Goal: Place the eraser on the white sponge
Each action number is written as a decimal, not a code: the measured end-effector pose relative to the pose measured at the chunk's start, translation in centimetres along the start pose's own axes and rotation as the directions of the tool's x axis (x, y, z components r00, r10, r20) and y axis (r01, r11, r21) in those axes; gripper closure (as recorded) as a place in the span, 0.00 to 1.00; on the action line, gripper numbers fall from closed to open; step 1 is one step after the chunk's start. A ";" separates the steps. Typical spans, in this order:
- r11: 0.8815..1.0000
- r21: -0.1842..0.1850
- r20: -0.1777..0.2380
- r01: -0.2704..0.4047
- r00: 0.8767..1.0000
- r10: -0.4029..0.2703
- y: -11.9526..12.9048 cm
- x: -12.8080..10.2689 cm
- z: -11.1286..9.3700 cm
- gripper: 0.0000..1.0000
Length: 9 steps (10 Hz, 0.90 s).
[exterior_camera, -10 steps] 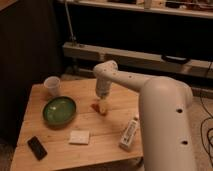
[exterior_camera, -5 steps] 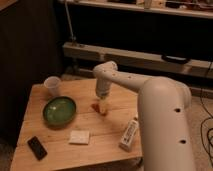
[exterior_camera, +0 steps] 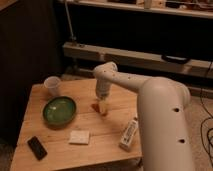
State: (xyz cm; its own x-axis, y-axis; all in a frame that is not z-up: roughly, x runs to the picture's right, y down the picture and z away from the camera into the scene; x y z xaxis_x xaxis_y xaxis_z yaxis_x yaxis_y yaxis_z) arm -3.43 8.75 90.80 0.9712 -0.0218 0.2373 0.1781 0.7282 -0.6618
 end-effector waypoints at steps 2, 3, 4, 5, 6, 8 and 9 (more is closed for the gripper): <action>1.000 0.002 -0.002 0.004 1.000 -0.004 0.1 -0.1 0.0 0.17; 1.000 0.007 -0.017 0.021 1.000 -0.021 0.3 -0.3 -0.3 0.17; 0.998 0.011 -0.038 0.060 0.997 -0.060 0.5 -1.4 -0.7 0.17; 0.995 0.009 -0.059 0.104 0.993 -0.103 1.0 -2.6 -0.9 0.17; 0.986 0.001 -0.084 0.165 0.983 -0.165 2.2 -4.9 -1.1 0.17; 0.967 -0.021 -0.113 0.254 0.960 -0.255 4.8 -8.7 -1.0 0.17; 0.947 -0.037 -0.113 0.319 0.940 -0.321 6.4 -11.6 -0.9 0.17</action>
State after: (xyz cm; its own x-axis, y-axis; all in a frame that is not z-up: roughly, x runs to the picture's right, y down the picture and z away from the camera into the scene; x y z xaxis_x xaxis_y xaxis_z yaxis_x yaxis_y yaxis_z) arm -13.39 13.09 83.18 0.8737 -0.3319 0.3557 0.4846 0.6575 -0.5770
